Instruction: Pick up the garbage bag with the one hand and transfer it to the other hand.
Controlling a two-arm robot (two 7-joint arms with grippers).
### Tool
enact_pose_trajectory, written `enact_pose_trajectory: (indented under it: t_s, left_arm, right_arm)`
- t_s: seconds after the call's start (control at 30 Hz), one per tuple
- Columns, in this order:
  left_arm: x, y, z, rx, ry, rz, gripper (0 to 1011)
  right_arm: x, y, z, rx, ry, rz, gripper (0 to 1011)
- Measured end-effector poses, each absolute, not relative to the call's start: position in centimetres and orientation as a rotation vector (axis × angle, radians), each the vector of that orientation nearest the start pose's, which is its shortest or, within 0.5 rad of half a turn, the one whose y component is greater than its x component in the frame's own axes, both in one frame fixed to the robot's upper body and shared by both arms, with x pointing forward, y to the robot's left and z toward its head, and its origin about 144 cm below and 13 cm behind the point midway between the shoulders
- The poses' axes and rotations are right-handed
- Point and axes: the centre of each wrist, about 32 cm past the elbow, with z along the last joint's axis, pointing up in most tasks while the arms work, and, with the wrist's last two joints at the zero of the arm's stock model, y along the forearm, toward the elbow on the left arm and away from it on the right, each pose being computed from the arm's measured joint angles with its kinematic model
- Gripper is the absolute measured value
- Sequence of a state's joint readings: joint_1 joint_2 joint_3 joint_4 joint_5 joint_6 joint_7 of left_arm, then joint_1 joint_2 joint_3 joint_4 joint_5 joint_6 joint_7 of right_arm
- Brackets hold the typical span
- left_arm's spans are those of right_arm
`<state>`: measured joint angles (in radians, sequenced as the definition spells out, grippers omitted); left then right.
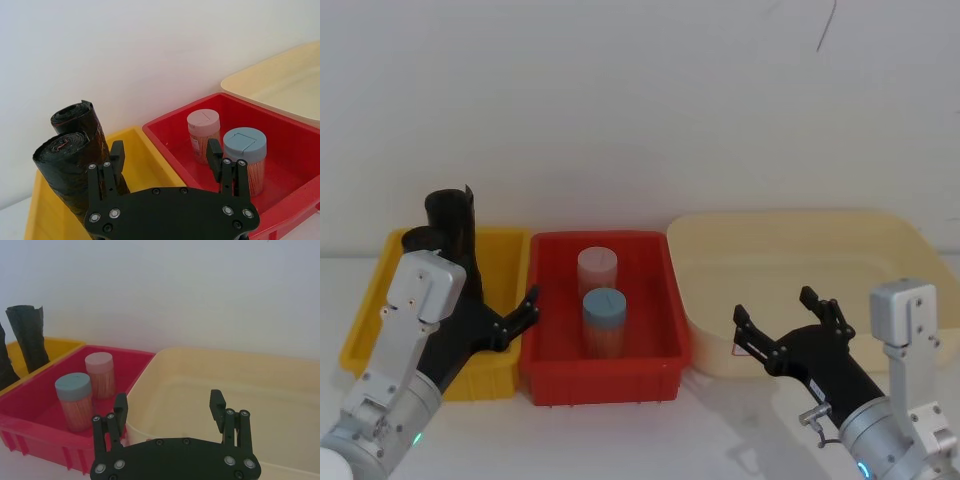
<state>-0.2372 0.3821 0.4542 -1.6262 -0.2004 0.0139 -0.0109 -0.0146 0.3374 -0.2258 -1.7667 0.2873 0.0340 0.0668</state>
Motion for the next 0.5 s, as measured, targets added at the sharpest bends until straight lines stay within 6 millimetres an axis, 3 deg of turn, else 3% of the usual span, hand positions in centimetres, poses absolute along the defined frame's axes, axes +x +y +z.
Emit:
enact_pose_trajectory:
  t_s: [0.5]
  left_arm:
    - [49.20, 19.84, 120.44, 0.061, -0.268, 1.124, 1000]
  right_arm:
    - [44.33, -23.71, 118.87, 0.026, -0.075, -1.229, 1000]
